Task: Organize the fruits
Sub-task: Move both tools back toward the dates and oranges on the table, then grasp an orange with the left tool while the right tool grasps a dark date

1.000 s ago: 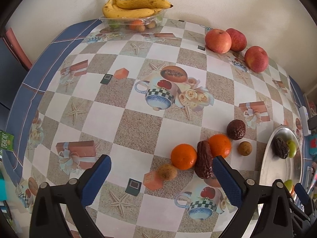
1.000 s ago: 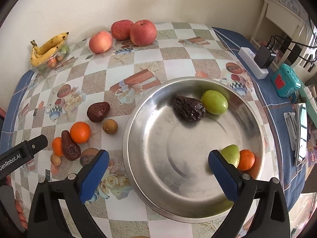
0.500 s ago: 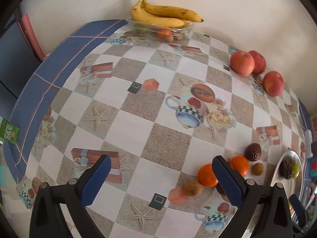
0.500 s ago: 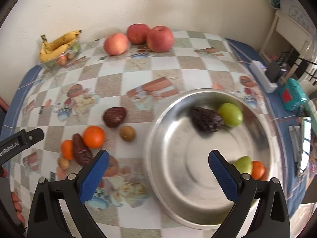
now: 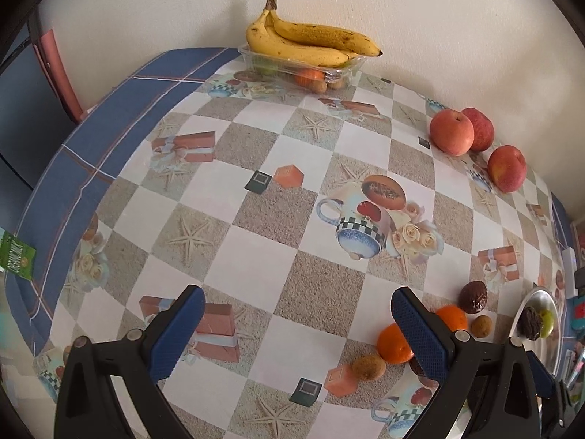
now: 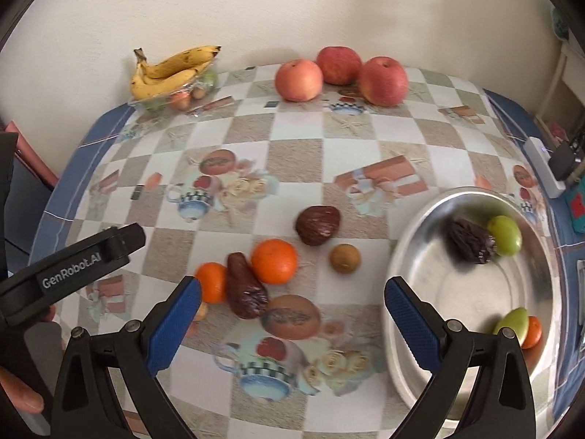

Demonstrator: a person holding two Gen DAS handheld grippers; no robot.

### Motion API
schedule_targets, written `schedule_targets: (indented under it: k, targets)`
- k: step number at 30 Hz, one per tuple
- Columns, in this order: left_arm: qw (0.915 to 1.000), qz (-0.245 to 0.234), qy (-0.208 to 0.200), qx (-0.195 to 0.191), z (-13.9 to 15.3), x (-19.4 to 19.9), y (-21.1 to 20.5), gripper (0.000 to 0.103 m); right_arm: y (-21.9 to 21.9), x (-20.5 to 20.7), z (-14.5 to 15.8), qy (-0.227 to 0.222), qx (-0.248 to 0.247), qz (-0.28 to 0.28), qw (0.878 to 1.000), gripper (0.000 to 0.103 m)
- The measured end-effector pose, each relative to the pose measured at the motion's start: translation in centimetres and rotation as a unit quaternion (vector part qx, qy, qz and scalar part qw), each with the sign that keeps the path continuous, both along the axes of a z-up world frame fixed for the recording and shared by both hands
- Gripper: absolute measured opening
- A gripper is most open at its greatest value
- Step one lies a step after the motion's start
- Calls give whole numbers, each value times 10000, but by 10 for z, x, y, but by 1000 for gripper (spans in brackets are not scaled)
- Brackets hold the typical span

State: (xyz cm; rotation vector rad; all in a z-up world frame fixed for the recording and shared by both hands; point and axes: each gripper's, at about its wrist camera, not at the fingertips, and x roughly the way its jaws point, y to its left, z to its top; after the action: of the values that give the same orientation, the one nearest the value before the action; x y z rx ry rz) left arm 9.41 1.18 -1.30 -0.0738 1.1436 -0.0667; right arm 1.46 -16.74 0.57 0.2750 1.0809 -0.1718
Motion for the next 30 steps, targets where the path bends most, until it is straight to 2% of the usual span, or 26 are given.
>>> schedule_targets:
  k: [6,13,16,22,27,28,30]
  targets:
    - [9974,37,251,-677,-4,3,6,103,9,7,-5,77,-176,67,9998,100]
    - [9978,-246,241,-559,-4,4,-10,102,9,9,1,-108,59,39,9999,95]
    - [9974,-303,335,-555,-9,6,-13,101,9,13,-5,13,177,69,9998,73]
    - [9922,-314,819,-890,-29,9,-16,92,14,17,-18,204,237,203,9993,71]
    - [9878,-433,1122,-987,-44,6,-26,89,19,21,-36,504,294,335,9977,63]
    - [9869,-455,1161,-1020,-45,5,-28,87,19,21,-40,555,303,353,9974,62]
    - [9839,-514,1279,-1138,-49,4,-32,77,20,21,-46,661,285,378,9967,62]
